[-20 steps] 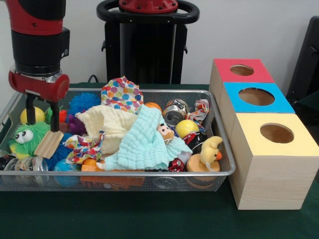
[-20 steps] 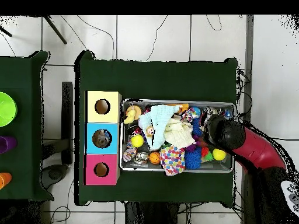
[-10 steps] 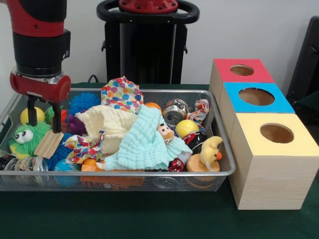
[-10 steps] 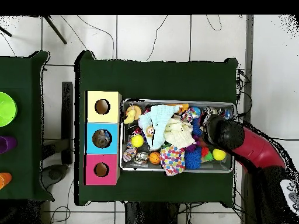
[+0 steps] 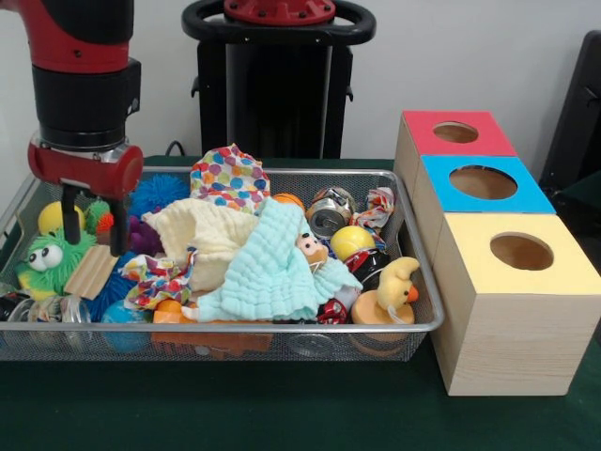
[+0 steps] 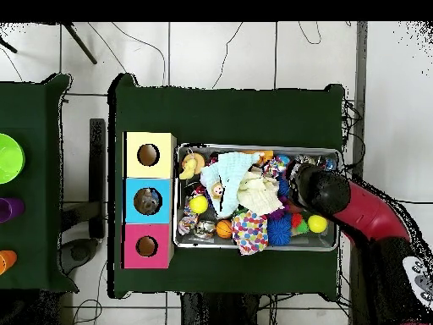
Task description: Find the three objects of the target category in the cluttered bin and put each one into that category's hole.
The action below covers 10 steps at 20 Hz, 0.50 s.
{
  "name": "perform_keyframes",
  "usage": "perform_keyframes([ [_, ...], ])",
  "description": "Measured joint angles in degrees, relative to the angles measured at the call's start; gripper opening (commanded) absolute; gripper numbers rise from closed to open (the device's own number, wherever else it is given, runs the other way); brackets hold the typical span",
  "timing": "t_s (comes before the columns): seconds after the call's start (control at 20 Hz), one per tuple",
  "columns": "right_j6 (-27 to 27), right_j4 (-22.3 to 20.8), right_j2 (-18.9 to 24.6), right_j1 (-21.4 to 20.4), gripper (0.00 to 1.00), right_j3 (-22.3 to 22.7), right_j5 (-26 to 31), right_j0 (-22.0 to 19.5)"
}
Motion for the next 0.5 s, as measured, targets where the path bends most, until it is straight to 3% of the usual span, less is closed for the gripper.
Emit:
perform_keyframes([
  [0.5, 0.0, 0.0, 0.0, 1.8, 1.0, -3.3, 3.6, 0.0],
])
